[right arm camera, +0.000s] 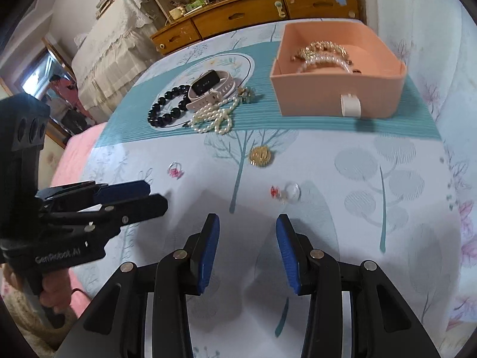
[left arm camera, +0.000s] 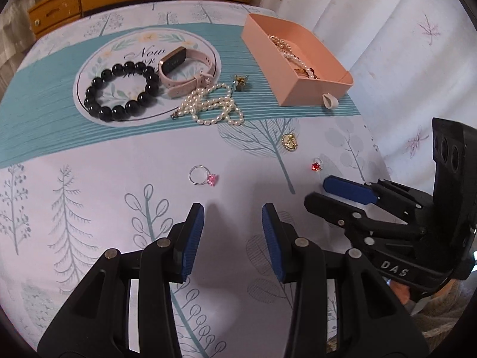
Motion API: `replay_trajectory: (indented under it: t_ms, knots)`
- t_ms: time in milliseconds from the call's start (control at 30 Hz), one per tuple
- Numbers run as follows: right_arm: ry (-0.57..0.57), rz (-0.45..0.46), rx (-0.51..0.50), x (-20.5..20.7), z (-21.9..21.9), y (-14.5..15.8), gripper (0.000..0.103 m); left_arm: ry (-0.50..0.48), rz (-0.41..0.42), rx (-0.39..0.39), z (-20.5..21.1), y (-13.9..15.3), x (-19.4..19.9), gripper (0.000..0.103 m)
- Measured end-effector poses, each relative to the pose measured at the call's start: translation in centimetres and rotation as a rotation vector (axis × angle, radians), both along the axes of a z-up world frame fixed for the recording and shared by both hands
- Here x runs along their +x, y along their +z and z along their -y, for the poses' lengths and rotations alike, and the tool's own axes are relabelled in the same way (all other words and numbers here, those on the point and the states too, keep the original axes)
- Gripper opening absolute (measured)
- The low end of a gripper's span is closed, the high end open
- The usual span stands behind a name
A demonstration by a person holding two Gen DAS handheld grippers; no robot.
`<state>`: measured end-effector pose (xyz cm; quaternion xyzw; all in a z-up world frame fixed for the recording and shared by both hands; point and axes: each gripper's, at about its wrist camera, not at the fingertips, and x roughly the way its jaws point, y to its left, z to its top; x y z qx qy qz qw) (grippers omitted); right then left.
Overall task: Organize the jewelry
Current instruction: 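Withdraw both tools from the box toward the small rings, then grasp pink-stone silver ring with left tool while right tool grasps red-stone ring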
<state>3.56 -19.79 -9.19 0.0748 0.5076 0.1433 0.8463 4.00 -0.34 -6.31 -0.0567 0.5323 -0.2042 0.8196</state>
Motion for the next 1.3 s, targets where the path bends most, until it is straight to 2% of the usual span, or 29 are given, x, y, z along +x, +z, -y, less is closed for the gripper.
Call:
replay_trajectory:
  t_ms: [200, 467, 800, 900, 967, 1033, 1100, 1300]
  knots:
    - [-0.009, 0.041, -0.081, 1.2, -1.0, -0.1, 0.041, 0.036, -0.071, -0.083, -0.6, -1.2, 1.3, 0.037]
    - [-0.027, 0.081, -0.098, 2.0, -0.4, -0.2, 0.039, 0.088, -0.059, -0.111, -0.3, -1.1, 3.1, 0.037]
    - [-0.031, 0.142, -0.178, 1.8, -0.5, -0.5, 0.014, 0.101, 0.02, -0.006, 1.8, -1.1, 3.9, 0.037]
    - [-0.022, 0.162, -0.204, 1.6, -0.8, -0.7, 0.013, 0.103, 0.032, 0.012, 1.9, -1.0, 3.8, 0.037]
    - [-0.021, 0.168, -0.209, 1.4, -0.8, -0.7, 0.013, 0.112, 0.039, 0.018, 1.8, -1.1, 3.8, 0.031]
    - [-0.024, 0.165, -0.197, 1.3, -0.6, -0.7, 0.013, 0.13, 0.051, 0.046, 1.6, -1.2, 3.8, 0.015]
    - [-0.03, 0.158, -0.176, 1.3, -0.2, -0.7, 0.013, 0.148, 0.053, 0.051, 1.2, -1.3, 3.8, 0.008]
    - [-0.039, 0.149, -0.154, 0.8, 0.2, -0.6, 0.013, 0.159, 0.069, 0.04, 0.7, -1.4, 3.5, 0.005]
